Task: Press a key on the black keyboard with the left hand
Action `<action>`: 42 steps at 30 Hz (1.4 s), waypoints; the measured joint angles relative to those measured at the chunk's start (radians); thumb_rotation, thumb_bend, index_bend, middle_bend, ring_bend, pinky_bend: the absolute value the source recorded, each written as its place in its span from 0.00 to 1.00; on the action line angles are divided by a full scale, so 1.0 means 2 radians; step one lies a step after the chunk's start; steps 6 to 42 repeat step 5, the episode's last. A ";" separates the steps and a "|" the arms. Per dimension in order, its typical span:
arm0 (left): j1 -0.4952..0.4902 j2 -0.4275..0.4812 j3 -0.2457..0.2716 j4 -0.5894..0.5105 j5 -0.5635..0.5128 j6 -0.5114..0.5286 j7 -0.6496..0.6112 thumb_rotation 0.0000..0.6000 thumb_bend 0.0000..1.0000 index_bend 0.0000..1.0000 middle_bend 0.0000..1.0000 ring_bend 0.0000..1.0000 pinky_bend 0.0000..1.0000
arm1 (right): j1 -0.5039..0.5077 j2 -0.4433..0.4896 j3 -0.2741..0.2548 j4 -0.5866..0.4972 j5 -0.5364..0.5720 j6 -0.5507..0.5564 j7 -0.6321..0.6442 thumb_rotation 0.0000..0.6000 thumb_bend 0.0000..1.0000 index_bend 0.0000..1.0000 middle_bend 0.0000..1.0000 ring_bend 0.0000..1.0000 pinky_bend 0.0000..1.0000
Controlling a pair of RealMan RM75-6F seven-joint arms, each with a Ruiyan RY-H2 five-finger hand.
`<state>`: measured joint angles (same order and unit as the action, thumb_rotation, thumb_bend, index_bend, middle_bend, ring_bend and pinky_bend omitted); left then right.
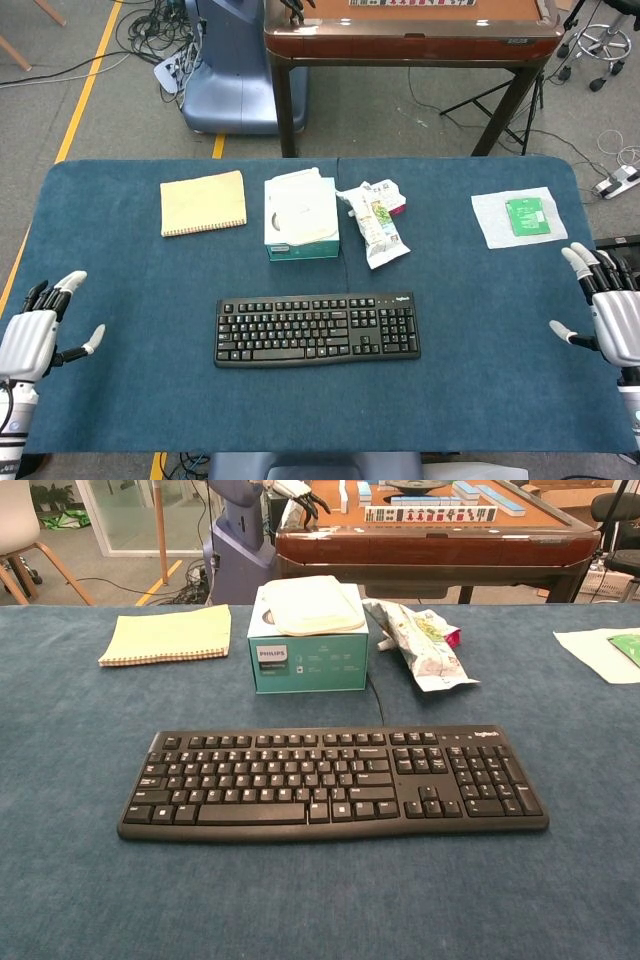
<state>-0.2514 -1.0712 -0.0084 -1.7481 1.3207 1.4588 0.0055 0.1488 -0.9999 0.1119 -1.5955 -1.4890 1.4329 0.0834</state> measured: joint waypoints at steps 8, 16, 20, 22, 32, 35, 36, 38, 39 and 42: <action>0.027 0.000 0.005 -0.012 0.016 0.029 0.006 0.62 0.28 0.09 0.11 0.14 0.03 | 0.000 -0.002 -0.001 0.001 0.002 -0.001 0.000 1.00 0.05 0.00 0.03 0.07 0.04; 0.027 0.000 0.005 -0.012 0.016 0.029 0.006 0.62 0.28 0.09 0.11 0.14 0.03 | 0.000 -0.002 -0.001 0.001 0.002 -0.001 0.000 1.00 0.05 0.00 0.03 0.07 0.04; 0.027 0.000 0.005 -0.012 0.016 0.029 0.006 0.62 0.28 0.09 0.11 0.14 0.03 | 0.000 -0.002 -0.001 0.001 0.002 -0.001 0.000 1.00 0.05 0.00 0.03 0.07 0.04; 0.027 0.000 0.005 -0.012 0.016 0.029 0.006 0.62 0.28 0.09 0.11 0.14 0.03 | 0.000 -0.002 -0.001 0.001 0.002 -0.001 0.000 1.00 0.05 0.00 0.03 0.07 0.04; 0.027 0.000 0.005 -0.012 0.016 0.029 0.006 0.62 0.28 0.09 0.11 0.14 0.03 | 0.000 -0.002 -0.001 0.001 0.002 -0.001 0.000 1.00 0.05 0.00 0.03 0.07 0.04; 0.027 0.000 0.005 -0.012 0.016 0.029 0.006 0.62 0.28 0.09 0.11 0.14 0.03 | 0.000 -0.002 -0.001 0.001 0.002 -0.001 0.000 1.00 0.05 0.00 0.03 0.07 0.04; 0.027 0.000 0.005 -0.012 0.016 0.029 0.006 0.62 0.28 0.09 0.11 0.14 0.03 | 0.000 -0.002 -0.001 0.001 0.002 -0.001 0.000 1.00 0.05 0.00 0.03 0.07 0.04; 0.027 0.000 0.005 -0.012 0.016 0.029 0.006 0.62 0.28 0.09 0.11 0.14 0.03 | 0.000 -0.002 -0.001 0.001 0.002 -0.001 0.000 1.00 0.05 0.00 0.03 0.07 0.04; 0.027 0.000 0.005 -0.012 0.016 0.029 0.006 0.62 0.28 0.09 0.11 0.14 0.03 | 0.000 -0.002 -0.001 0.001 0.002 -0.001 0.000 1.00 0.05 0.00 0.03 0.07 0.04; 0.027 0.000 0.005 -0.012 0.016 0.029 0.006 0.62 0.28 0.09 0.11 0.14 0.03 | 0.000 -0.002 -0.001 0.001 0.002 -0.001 0.000 1.00 0.05 0.00 0.03 0.07 0.04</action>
